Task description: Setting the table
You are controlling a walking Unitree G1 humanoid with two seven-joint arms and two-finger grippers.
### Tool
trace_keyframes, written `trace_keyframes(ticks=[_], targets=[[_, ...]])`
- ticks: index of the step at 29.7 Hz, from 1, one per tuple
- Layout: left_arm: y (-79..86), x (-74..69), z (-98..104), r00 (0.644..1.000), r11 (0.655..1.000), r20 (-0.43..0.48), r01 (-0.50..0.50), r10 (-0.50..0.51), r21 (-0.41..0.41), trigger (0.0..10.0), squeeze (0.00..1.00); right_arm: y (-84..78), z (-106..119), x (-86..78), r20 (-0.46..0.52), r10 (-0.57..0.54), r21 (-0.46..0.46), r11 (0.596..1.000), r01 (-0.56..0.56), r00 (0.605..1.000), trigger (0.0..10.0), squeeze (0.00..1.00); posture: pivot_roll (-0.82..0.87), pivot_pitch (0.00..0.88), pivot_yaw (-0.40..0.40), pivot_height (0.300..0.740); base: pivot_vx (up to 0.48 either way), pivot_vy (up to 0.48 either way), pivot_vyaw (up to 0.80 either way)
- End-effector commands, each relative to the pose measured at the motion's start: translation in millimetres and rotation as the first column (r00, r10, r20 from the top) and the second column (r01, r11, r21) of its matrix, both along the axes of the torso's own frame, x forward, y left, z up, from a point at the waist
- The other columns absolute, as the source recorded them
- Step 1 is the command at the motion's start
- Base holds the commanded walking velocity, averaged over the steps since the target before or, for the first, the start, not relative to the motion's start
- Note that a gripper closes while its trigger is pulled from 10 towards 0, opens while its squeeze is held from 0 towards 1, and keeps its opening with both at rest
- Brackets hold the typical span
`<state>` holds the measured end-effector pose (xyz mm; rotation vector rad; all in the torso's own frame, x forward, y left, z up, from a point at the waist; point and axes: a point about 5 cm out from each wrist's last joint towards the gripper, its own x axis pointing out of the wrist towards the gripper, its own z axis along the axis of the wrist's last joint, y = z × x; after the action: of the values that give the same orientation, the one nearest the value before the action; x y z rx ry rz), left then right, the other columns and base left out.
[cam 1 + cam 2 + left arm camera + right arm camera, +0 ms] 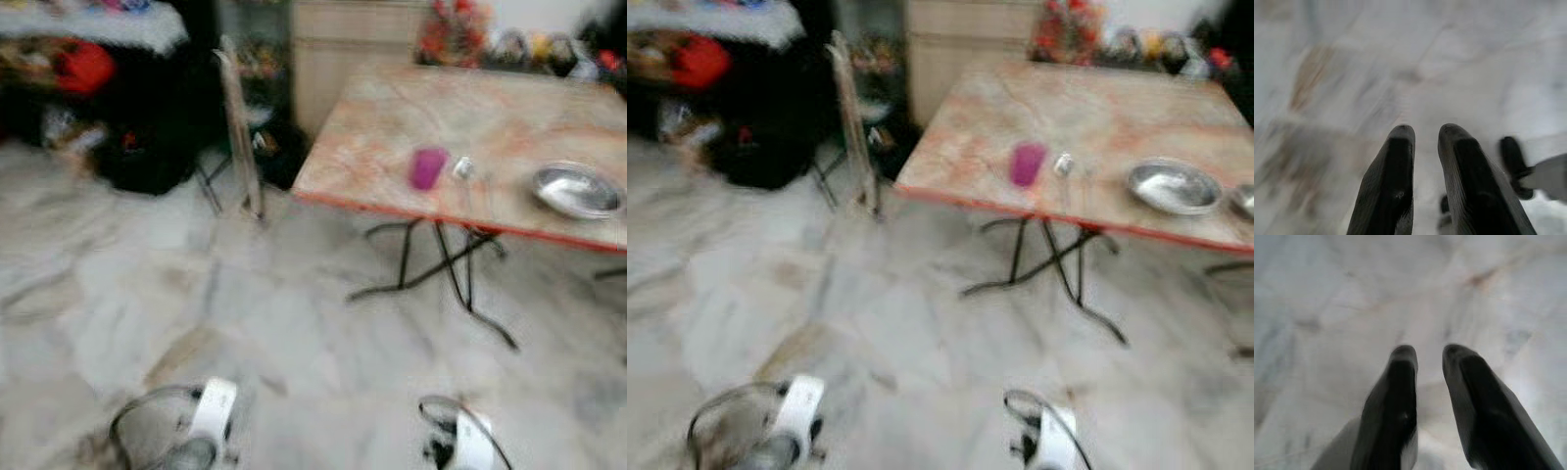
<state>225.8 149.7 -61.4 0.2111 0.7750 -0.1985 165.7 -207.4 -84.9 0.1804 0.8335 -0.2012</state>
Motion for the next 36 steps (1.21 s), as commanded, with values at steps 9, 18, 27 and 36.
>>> trace_keyframes(ticks=[9,18,27,36], targets=[[7.5,-16.1,-10.1,0.996,0.998,-0.062,-0.068,0.067,-0.003,10.0,0.0,4.7,8.7,20.3,0.051,0.025,0.001,1.0,-0.026,0.998,10.0,0.0,-0.06,0.0,-0.018,0.74,0.0,0.0,-0.8],[6.1,-17.4,-10.9,0.994,0.996,-0.065,-0.084,0.084,-0.008,10.0,0.0,3.6,9.8,21.8,0.061,0.023,-0.001,1.0,-0.023,0.998,10.0,0.0,-0.06,0.0,-0.015,0.74,0.0,0.0,-0.33],[7.1,-16.3,-10.6,0.997,0.999,-0.068,-0.043,0.045,0.028,10.0,0.0,7.6,4.9,13.5,0.034,0.025,0.009,1.0,-0.025,0.999,10.0,0.0,-0.07,0.0,0.0,0.74,0.0,0.0,0.0],[12.8,-14.8,-9.8,0.996,0.997,-0.071,-0.043,0.048,0.067,10.0,0.0,10.0,4.0,12.7,0.027,0.031,0.009,0.999,-0.031,0.999,10.0,0.0,-0.07,0.0,0.004,0.74,0.0,0.0,0.0]])
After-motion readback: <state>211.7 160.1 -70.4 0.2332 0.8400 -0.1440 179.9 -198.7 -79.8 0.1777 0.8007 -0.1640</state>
